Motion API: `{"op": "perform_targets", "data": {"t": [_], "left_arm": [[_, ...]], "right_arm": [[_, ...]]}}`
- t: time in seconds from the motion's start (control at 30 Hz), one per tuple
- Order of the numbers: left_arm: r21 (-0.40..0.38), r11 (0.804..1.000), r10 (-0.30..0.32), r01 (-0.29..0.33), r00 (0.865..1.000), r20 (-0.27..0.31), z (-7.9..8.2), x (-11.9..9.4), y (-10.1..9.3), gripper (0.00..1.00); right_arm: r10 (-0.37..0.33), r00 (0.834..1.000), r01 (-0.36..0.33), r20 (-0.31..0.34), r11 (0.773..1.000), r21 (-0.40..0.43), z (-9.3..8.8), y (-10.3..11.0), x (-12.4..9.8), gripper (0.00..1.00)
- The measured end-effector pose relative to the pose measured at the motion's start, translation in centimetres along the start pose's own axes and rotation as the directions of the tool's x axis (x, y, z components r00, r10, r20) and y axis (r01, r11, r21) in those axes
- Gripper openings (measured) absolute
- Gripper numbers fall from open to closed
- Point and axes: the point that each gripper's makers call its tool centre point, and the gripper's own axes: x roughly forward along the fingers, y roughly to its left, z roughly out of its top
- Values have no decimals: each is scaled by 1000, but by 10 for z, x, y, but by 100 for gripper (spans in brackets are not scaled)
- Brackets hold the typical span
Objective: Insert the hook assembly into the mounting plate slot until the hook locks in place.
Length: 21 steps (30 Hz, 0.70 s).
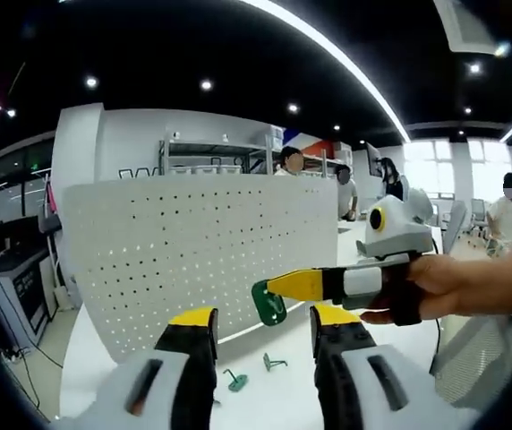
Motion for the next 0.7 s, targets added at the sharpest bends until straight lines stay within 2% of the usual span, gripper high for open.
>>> {"op": "perform_targets", "data": {"t": [0.43, 0.7], "left_arm": [[5, 1000, 19, -19, 1000, 9, 2, 4, 2, 17], [15, 1000, -1, 1, 1000, 20, 4, 4, -4, 7]], "right_arm": [[25, 999, -25, 22, 1000, 15, 2, 16, 4, 0], [33, 999, -33, 27, 999, 21, 2, 22, 3, 0]]}}
